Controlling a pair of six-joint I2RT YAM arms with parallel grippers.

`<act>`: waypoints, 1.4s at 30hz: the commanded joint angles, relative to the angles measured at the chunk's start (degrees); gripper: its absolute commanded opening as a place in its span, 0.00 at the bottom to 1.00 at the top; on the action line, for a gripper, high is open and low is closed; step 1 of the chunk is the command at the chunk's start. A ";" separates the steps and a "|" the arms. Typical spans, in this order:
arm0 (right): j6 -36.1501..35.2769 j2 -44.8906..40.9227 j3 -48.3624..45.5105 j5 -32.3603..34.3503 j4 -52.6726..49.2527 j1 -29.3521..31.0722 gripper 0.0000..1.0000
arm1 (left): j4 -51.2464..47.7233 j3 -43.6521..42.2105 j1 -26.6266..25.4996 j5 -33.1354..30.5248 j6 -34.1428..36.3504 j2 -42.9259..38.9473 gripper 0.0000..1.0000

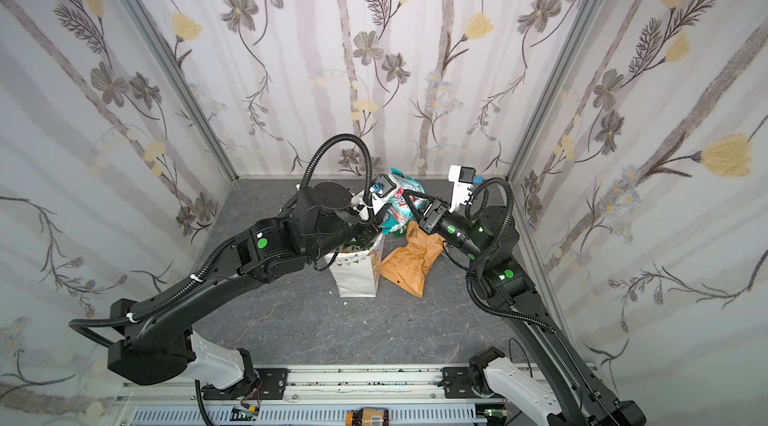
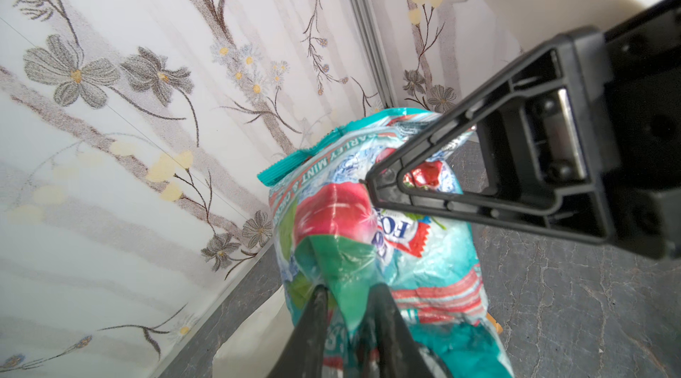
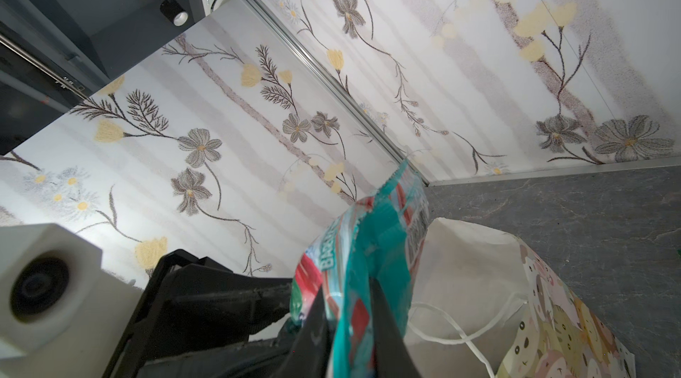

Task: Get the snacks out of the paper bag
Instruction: 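Grasp the teal pack with the right gripper and release the left gripper, then carry the teal pack away from the bag and lower it with the right gripper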

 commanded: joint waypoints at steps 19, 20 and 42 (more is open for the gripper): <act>-1.24 -2.70 2.27 -0.42 2.14 -9.30 0.00 | 12.12 -13.11 -0.70 7.05 -3.34 -16.16 0.76; -1.17 -2.93 1.86 -0.83 1.93 -10.73 0.00 | 12.31 -14.09 -0.73 7.87 -3.32 -17.21 0.79; 1.13 -11.01 -25.92 -1.37 4.91 -32.22 0.00 | 8.46 -26.22 -0.70 5.96 -5.95 -25.47 1.00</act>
